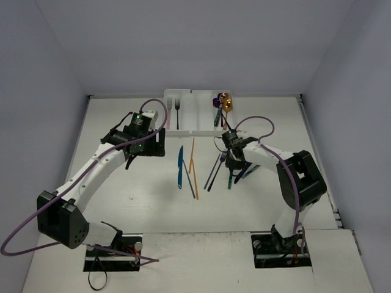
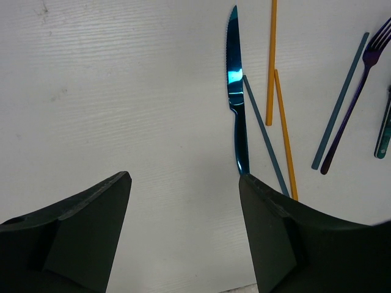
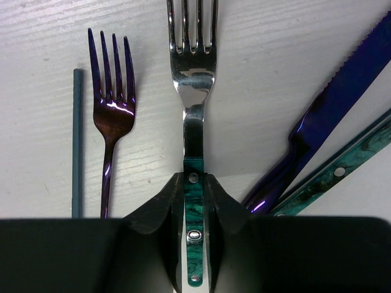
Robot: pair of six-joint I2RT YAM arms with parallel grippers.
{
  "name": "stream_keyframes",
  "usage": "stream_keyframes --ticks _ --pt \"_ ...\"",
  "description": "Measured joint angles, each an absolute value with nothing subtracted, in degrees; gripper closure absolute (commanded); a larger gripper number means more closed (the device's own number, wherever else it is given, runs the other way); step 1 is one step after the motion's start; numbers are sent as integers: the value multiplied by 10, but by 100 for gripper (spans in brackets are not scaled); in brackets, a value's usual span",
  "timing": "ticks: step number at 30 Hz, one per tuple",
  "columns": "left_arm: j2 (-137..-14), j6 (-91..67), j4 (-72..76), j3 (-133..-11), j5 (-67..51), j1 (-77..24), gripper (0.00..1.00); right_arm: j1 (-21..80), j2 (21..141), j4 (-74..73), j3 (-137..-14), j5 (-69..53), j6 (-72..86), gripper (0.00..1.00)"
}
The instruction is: Sort the eating utensils into containers
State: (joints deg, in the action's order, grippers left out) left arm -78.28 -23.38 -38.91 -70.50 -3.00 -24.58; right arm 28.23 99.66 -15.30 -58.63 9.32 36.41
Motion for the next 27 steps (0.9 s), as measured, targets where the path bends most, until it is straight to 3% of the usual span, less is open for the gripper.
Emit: stream_keyframes --ticks 3,11,17,27 --pt "-779 -235 -391 -705 -35 -246 31 282 997 -150 -586 94 365 100" --pt "-776 -250 -392 -705 -63 -248 31 295 992 -146 -585 97 346 100" --pt "-776 -276 -400 -726 -80 -275 32 360 908 -144 -587 99 287 100" --pt "-791 -323 -330 -780 -142 -304 49 429 770 -124 -616 64 203 100"
